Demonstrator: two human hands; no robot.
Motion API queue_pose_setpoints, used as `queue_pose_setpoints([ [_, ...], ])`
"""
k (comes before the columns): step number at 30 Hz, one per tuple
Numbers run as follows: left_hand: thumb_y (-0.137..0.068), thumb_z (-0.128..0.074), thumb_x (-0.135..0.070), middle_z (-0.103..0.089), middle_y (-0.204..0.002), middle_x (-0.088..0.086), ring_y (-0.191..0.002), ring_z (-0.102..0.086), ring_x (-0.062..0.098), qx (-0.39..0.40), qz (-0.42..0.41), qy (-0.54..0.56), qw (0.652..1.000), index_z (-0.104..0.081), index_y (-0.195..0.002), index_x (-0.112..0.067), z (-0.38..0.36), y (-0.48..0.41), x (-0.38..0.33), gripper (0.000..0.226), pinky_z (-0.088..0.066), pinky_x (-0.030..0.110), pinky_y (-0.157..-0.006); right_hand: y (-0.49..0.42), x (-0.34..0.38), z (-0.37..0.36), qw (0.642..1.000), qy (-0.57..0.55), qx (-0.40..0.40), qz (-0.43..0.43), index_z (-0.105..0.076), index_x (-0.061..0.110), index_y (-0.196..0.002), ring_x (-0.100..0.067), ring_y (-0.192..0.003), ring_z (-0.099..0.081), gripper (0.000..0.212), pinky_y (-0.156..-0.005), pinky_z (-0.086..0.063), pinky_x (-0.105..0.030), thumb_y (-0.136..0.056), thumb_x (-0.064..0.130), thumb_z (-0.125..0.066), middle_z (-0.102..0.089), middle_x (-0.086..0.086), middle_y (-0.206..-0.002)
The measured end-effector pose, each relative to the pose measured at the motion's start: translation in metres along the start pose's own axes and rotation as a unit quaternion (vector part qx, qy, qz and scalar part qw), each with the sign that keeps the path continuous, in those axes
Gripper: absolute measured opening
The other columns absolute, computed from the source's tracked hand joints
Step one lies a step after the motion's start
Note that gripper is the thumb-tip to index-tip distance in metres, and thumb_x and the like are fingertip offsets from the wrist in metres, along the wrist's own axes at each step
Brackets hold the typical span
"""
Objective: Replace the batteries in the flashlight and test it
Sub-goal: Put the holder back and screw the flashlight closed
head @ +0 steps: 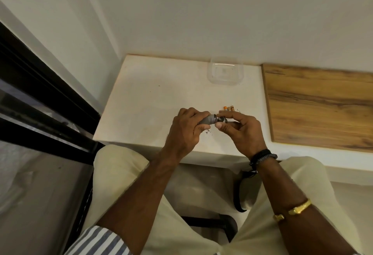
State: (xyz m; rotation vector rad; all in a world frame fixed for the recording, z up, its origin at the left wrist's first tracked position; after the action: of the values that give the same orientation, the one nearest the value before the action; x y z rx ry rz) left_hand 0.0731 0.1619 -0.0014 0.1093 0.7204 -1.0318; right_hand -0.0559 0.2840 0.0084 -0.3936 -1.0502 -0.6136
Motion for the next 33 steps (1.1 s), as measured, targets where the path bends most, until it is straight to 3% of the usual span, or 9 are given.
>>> queue_pose_setpoints([
  [5, -0.095, -0.059, -0.030, -0.065, -0.104, 0.004, -0.096, -0.051, 0.023, 0.008, -0.010, -0.014, 1.000, -0.065, -0.125, -0.017, 0.000, 0.000, -0.002, 0.033, -0.050, 0.040, -0.074, 0.002, 0.005, 0.004, 0.998, -0.060, -0.012, -0.022, -0.065, 0.017, -0.107, -0.016, -0.074, -0.078, 0.040, -0.072, -0.064, -0.029, -0.075, 0.021, -0.089, -0.076, 0.000, -0.096],
  [8, -0.094, -0.059, -0.030, -0.066, -0.104, 0.006, -0.095, -0.052, 0.025, 0.011, -0.018, -0.017, 1.000, -0.066, -0.124, -0.015, 0.000, 0.000, -0.006, 0.034, -0.050, 0.040, -0.072, 0.003, 0.012, 0.002, 0.999, -0.039, -0.009, 0.019, -0.071, 0.019, -0.102, -0.009, -0.074, -0.076, 0.034, -0.078, -0.061, -0.019, -0.072, 0.025, -0.087, -0.075, 0.010, -0.093],
  [10, -0.094, -0.058, -0.031, -0.066, -0.104, 0.008, -0.095, -0.053, 0.026, 0.007, -0.012, -0.016, 1.000, -0.066, -0.124, -0.014, 0.001, 0.000, -0.005, 0.035, -0.050, 0.040, -0.073, 0.003, 0.012, 0.000, 0.999, -0.033, 0.002, 0.029, -0.074, 0.024, -0.107, -0.007, -0.078, -0.075, 0.033, -0.083, -0.059, -0.018, -0.077, 0.018, -0.086, -0.078, 0.008, -0.089],
  [14, -0.093, -0.059, -0.031, -0.067, -0.105, 0.010, -0.095, -0.054, 0.026, 0.004, -0.008, -0.017, 1.000, -0.066, -0.123, -0.011, 0.002, 0.000, -0.004, 0.037, -0.052, 0.040, -0.074, 0.003, 0.015, 0.001, 0.997, 0.016, -0.005, 0.075, -0.074, 0.029, -0.111, -0.004, -0.078, -0.068, 0.033, -0.080, -0.055, -0.012, -0.085, 0.009, -0.081, -0.072, 0.020, -0.087],
  [24, -0.090, -0.062, -0.027, -0.069, -0.105, 0.010, -0.095, -0.056, 0.029, -0.006, -0.020, -0.021, 1.000, -0.068, -0.121, -0.010, 0.006, 0.000, -0.005, 0.035, -0.053, 0.042, -0.073, 0.001, 0.019, -0.001, 0.990, 0.079, 0.002, 0.116, -0.075, 0.020, -0.121, -0.010, -0.082, -0.069, 0.030, -0.081, -0.055, -0.016, -0.091, 0.017, -0.076, -0.074, 0.009, -0.096],
  [28, -0.089, -0.065, -0.026, -0.069, -0.104, 0.007, -0.095, -0.056, 0.028, -0.019, -0.043, -0.039, 0.998, -0.068, -0.119, -0.012, 0.009, -0.001, -0.011, 0.034, -0.050, 0.040, -0.072, 0.002, 0.024, -0.002, 0.994, 0.077, -0.010, 0.081, -0.075, 0.011, -0.116, 0.000, -0.069, -0.071, 0.032, -0.071, -0.055, -0.010, -0.096, 0.034, -0.066, -0.073, 0.010, -0.085],
  [33, -0.086, -0.067, -0.024, -0.070, -0.104, 0.009, -0.095, -0.059, 0.030, -0.020, -0.054, -0.041, 0.997, -0.069, -0.119, -0.010, 0.009, 0.000, -0.012, 0.035, -0.051, 0.040, -0.073, 0.002, 0.025, -0.006, 0.991, 0.130, -0.005, 0.018, -0.073, 0.015, -0.093, -0.007, -0.054, -0.068, 0.042, -0.065, -0.062, -0.030, -0.098, 0.051, -0.052, -0.069, 0.005, -0.067],
])
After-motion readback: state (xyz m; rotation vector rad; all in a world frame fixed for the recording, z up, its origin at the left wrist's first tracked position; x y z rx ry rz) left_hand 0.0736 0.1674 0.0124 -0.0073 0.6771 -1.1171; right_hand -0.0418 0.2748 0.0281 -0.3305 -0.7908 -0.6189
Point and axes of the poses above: each hand's wrist, its own y-axis away from the middle knuckle, its own z-axis out of the back of the hand, x = y × z, the point moved 7 cm from there along -y, towards the middle knuckle
